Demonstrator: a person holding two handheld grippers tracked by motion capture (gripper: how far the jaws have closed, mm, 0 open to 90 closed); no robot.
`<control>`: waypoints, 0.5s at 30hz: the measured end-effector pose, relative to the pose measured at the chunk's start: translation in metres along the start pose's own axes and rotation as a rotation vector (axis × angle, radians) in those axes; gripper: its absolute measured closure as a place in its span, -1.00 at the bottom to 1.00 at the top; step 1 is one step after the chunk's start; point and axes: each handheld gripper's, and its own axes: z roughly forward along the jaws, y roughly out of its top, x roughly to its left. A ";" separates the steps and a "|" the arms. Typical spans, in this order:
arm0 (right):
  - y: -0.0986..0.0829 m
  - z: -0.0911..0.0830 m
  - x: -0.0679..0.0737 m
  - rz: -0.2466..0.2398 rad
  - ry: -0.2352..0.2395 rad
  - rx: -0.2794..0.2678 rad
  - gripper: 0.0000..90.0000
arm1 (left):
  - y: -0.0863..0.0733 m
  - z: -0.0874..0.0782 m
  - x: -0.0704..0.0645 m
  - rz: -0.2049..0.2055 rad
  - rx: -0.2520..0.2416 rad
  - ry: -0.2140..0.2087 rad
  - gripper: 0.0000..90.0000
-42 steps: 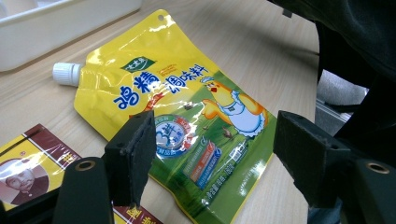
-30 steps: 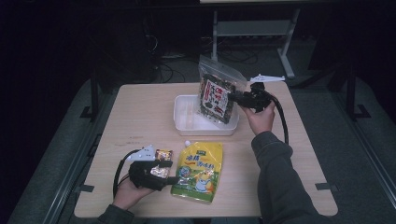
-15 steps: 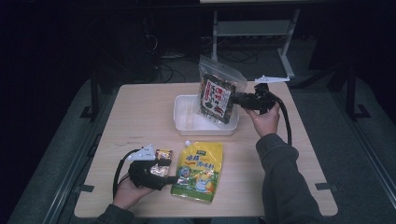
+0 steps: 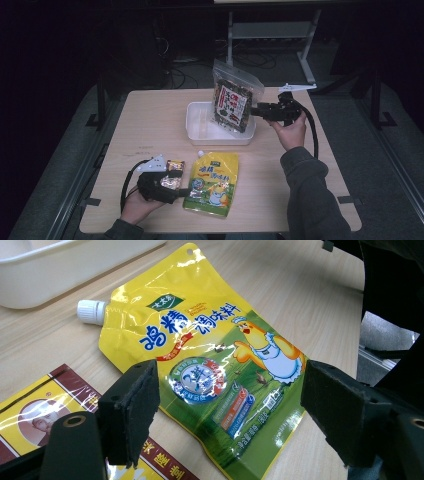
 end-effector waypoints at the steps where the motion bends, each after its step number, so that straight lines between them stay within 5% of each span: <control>1: 0.000 -0.001 0.000 0.004 0.006 0.002 0.05 | 0.000 0.000 0.000 0.000 0.000 0.000 -0.49; 15: -0.008 -0.021 0.007 0.026 0.033 0.026 -0.06 | -0.003 0.000 0.001 -0.005 0.007 0.007 -0.53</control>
